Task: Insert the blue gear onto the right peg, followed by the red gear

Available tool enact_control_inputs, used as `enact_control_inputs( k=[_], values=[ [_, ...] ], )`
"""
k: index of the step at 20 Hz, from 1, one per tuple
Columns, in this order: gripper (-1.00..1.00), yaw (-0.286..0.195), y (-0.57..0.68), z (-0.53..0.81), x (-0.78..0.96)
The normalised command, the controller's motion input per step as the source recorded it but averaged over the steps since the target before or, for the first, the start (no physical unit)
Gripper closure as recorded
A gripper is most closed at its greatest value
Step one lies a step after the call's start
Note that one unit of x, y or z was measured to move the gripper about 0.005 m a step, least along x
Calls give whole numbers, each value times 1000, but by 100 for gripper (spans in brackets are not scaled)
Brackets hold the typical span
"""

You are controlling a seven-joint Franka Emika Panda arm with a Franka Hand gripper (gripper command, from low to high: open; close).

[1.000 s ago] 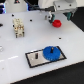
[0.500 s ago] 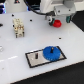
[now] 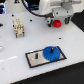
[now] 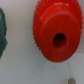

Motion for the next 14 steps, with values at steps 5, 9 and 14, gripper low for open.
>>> enact_control_inputs(
  k=[5, 9, 14],
  values=[
    [100, 0, -71, -77, -193],
    [100, 0, -5, 66, -98],
    [100, 0, 2, 525, 108]
  ],
)
